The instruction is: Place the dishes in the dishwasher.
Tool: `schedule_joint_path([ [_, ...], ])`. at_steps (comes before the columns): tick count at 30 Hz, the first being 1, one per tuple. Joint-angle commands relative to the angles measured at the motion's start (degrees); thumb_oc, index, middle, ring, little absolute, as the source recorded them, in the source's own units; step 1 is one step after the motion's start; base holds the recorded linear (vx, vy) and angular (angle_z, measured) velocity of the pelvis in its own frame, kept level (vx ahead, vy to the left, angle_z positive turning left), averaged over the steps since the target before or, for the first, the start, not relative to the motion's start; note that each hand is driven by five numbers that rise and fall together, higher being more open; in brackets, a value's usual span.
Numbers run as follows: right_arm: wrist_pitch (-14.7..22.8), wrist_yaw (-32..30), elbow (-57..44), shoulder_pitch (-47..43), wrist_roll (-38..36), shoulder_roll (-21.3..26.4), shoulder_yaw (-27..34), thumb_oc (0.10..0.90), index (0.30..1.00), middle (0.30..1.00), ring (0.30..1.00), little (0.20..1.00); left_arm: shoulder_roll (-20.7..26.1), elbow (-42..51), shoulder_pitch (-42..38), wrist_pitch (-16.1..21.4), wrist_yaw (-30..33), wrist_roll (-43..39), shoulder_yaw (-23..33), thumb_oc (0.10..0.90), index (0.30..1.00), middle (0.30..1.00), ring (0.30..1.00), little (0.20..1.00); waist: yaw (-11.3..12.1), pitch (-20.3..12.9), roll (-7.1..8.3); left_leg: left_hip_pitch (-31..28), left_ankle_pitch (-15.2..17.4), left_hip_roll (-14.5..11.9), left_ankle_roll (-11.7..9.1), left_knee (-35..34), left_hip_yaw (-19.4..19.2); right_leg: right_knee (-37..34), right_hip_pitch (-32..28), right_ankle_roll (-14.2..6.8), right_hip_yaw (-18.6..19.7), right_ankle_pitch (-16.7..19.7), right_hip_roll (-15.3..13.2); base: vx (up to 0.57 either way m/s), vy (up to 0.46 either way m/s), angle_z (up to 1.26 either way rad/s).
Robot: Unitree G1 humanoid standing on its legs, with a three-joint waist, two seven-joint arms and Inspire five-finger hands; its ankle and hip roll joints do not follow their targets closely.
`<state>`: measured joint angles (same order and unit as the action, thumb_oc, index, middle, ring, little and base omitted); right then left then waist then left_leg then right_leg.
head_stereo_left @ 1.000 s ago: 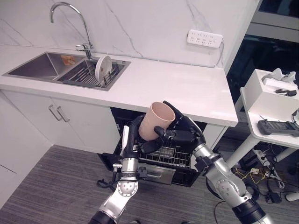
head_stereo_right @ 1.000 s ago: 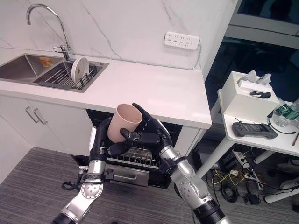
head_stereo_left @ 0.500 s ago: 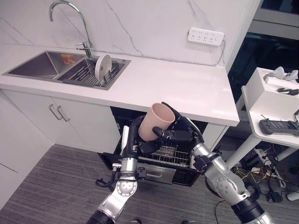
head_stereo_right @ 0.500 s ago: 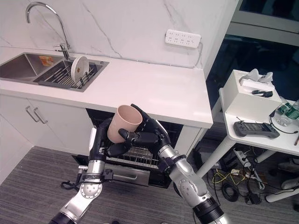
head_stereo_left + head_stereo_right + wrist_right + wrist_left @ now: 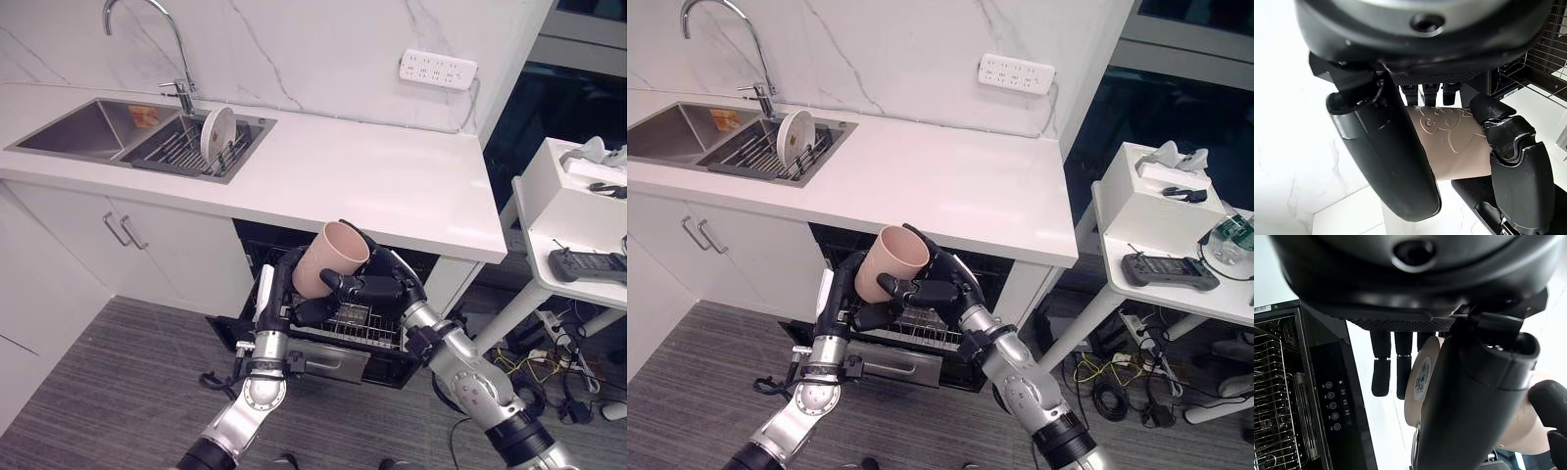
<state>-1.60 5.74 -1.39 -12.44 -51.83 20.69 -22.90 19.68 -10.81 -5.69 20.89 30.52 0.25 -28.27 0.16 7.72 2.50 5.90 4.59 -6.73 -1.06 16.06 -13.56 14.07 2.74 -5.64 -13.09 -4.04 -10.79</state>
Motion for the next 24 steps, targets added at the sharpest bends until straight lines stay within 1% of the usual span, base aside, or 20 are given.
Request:
schedule_joint_path([
  [1, 3.61, 3.91, -3.50, -10.23, 0.31, -3.90, -1.34, 0.800, 0.900, 0.900, 0.900, 0.900, -0.59, 5.06, -8.10, 4.21, -3.49, 4.01, -5.40, 0.400, 0.300, 0.300, 0.300, 0.300, 0.14, -2.04, -0.10, -1.94, 7.67, 1.16, -0.61, 1.13, 5.15, 3.11, -1.15, -2.31, 0.38, -4.34, -0.04, 0.00, 0.000, 0.00],
  [2, 3.65, 4.29, -3.54, -10.35, 1.22, -3.83, -1.50, 0.585, 0.578, 0.578, 0.578, 0.578, -0.44, 5.09, -8.21, 4.00, -3.95, 3.82, -5.47, 0.400, 0.300, 0.300, 0.300, 0.300, 0.17, -2.04, -0.12, -1.91, 7.66, 1.16, -0.60, 1.13, 5.15, 3.11, -1.13, -2.34, 0.34, -4.35, -0.06, 0.00, 0.000, 0.00],
  [3, 3.75, 4.57, -3.52, -10.39, 1.72, -3.78, -1.56, 0.433, 0.349, 0.349, 0.349, 0.349, -0.43, 5.08, -8.23, 3.93, -4.23, 3.96, -5.51, 0.400, 0.300, 0.300, 0.300, 0.300, 0.19, -2.05, -0.11, -1.91, 7.67, 1.18, -0.59, 1.13, 5.16, 3.11, -1.15, -2.34, 0.35, -4.36, -0.06, 0.00, 0.000, 0.00],
  [4, 4.00, 4.90, -3.67, -10.94, 3.10, -3.55, -1.77, 0.400, 0.300, 0.300, 0.300, 0.300, -0.35, 5.09, -8.62, 3.27, -4.83, 3.94, -5.94, 0.400, 0.300, 0.300, 0.300, 0.300, 0.16, -1.99, -0.13, -1.85, 7.68, 1.24, -0.56, 1.13, 5.23, 3.11, -1.09, -2.33, 0.45, -4.38, -0.03, 0.00, 0.000, 0.00],
  [7, 4.02, 5.74, -3.92, -11.37, 3.12, -3.27, -2.23, 0.400, 0.300, 0.300, 0.300, 0.300, -0.19, 4.52, -8.98, 1.49, -7.31, 3.43, -6.64, 0.400, 0.300, 0.300, 0.300, 0.300, 0.13, -1.94, -0.18, -1.90, 7.66, 1.22, -0.55, 1.13, 5.18, 3.11, -1.13, -2.35, 0.45, -4.37, -0.05, 0.00, 0.000, 0.00],
  [9, 4.15, 6.60, -3.84, -11.32, 2.32, -3.39, -2.39, 0.400, 0.300, 0.300, 0.300, 0.300, -0.12, 3.79, -9.11, 1.24, -8.37, 3.41, -7.18, 0.400, 0.300, 0.300, 0.300, 0.300, 0.13, -1.95, -0.20, -1.91, 7.67, 1.22, -0.54, 1.13, 5.15, 3.11, -1.15, -2.35, 0.42, -4.39, -0.05, 0.00, 0.000, 0.00],
  [16, 6.20, 7.82, -3.26, -11.50, 2.41, -3.65, -2.67, 0.400, 0.300, 0.300, 0.300, 0.300, -0.36, 2.03, -9.13, 1.26, -8.98, 3.12, -8.16, 0.400, 0.300, 0.300, 0.300, 0.300, 0.10, -1.96, -0.27, -1.97, 7.63, 1.04, -0.55, 1.13, 4.99, 3.11, -1.22, -2.41, 0.33, -4.39, -0.09, 0.00, 0.000, 0.00],
  [19, 6.77, 7.47, -3.35, -11.57, 2.31, -3.68, -2.48, 0.400, 0.300, 0.300, 0.300, 0.300, -0.32, 1.65, -9.09, 1.35, -9.32, 3.14, -8.27, 0.400, 0.300, 0.300, 0.300, 0.300, 0.09, -1.98, -0.34, -1.94, 7.57, 0.95, -0.61, 1.13, 4.98, 3.11, -1.21, -2.42, 0.32, -4.41, -0.07, 0.00, 0.000, 0.00],
  [21, 7.97, 6.98, -3.15, -11.28, 2.07, -3.49, -2.22, 0.400, 0.300, 0.300, 0.300, 0.300, -0.38, 1.35, -9.05, 1.30, -9.23, 2.87, -8.24, 0.400, 0.300, 0.300, 0.300, 0.300, 0.04, -1.96, -0.37, -1.95, 7.55, 0.93, -0.63, 1.13, 4.93, 3.11, -1.23, -2.42, 0.35, -4.39, -0.05, 0.00, 0.000, 0.00],
  [22, 9.21, 6.23, -3.05, -10.94, 1.97, -3.69, -1.59, 0.400, 0.300, 0.300, 0.300, 0.300, -0.42, 1.51, -8.84, 0.74, -9.33, 2.36, -8.12, 0.800, 0.900, 0.900, 0.900, 0.900, 0.00, -1.95, -0.46, -2.00, 7.49, 0.86, -0.63, 1.13, 4.91, 3.11, -1.28, -2.39, 0.29, -4.40, -0.06, 0.00, 0.000, 0.00],
  [24, 10.01, 5.92, -3.01, -10.79, 1.92, -3.75, -1.19, 0.400, 0.300, 0.300, 0.300, 0.300, -0.56, 1.52, -8.71, 0.51, -9.11, 1.87, -8.11, 0.800, 0.900, 0.900, 0.900, 0.900, -0.05, -1.93, -0.48, -2.00, 7.48, 0.84, -0.65, 1.13, 4.91, 3.11, -1.30, -2.35, 0.28, -4.42, -0.05, 0.00, 0.000, 0.00],
])
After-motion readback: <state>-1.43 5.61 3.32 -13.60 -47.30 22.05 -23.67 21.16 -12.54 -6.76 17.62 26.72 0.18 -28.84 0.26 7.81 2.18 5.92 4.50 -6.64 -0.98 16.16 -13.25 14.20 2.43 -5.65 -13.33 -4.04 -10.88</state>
